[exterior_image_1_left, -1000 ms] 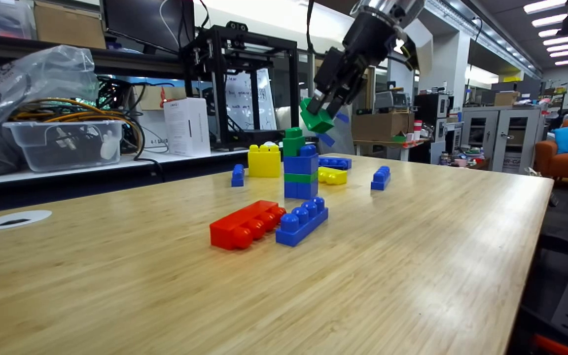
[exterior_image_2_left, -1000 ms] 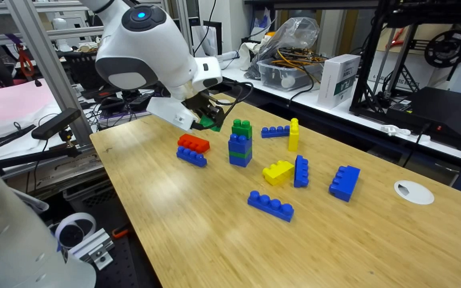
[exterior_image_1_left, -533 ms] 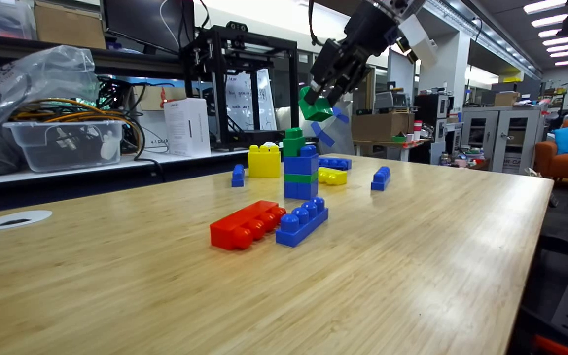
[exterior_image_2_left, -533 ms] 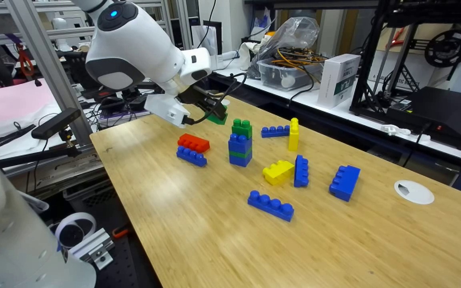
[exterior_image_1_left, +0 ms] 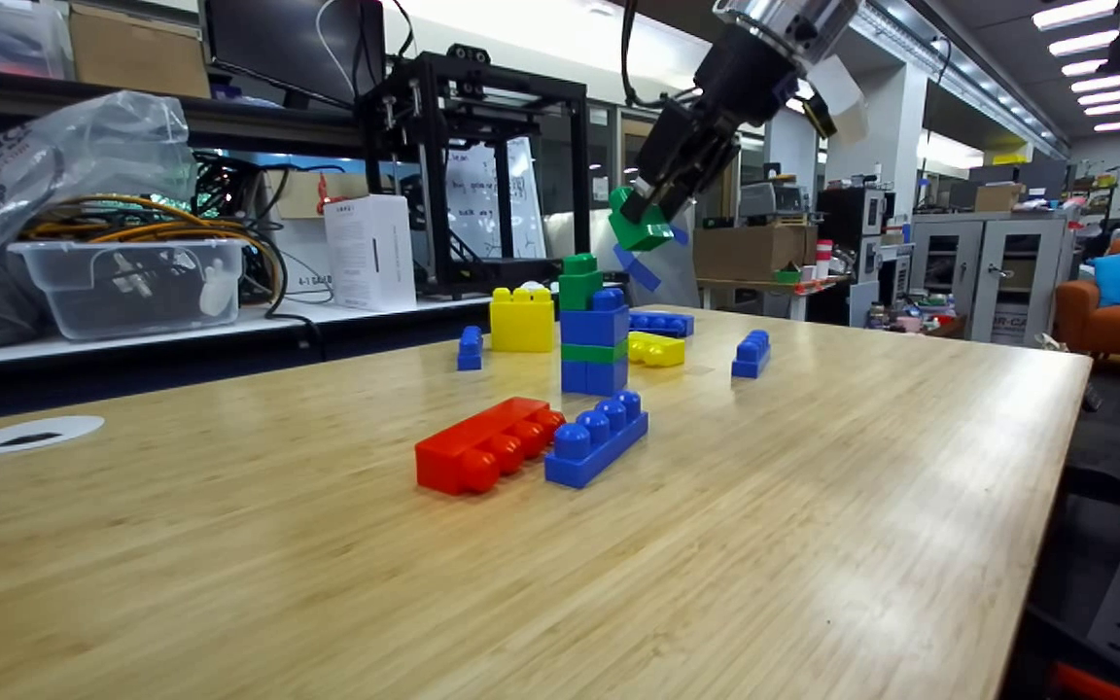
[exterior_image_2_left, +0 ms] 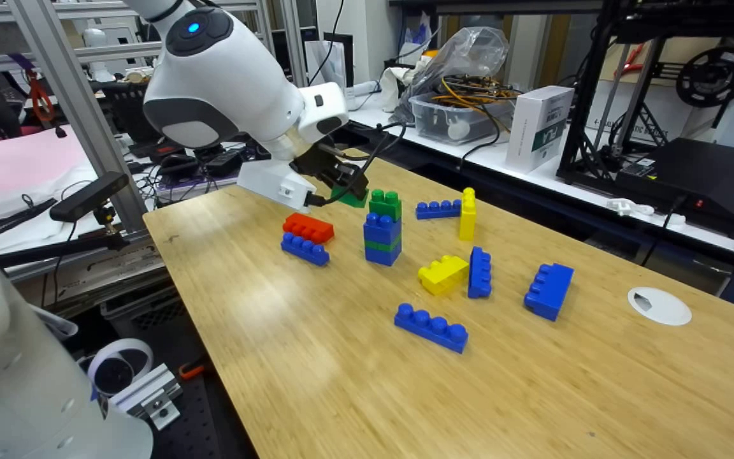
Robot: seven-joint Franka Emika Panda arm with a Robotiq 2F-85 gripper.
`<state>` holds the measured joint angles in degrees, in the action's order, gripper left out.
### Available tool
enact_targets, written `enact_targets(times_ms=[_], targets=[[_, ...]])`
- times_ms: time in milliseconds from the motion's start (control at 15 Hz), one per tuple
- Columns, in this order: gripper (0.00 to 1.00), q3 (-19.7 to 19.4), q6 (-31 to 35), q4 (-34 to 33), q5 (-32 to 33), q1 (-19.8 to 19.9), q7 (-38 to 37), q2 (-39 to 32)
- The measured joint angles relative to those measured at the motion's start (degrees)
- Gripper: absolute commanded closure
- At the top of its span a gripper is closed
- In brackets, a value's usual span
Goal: Put the green blocks on top of the stack
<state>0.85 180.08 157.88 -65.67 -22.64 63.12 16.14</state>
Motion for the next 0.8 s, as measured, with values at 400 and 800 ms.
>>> enact_targets(times_ms=[400,800], targets=[[0.56,-5.4,-5.3,-1.8,0.0,0.0,8.0,-0.7],[0.56,-8.1,-8.3,-6.6,-2.6,-1.4,13.6,-5.3]])
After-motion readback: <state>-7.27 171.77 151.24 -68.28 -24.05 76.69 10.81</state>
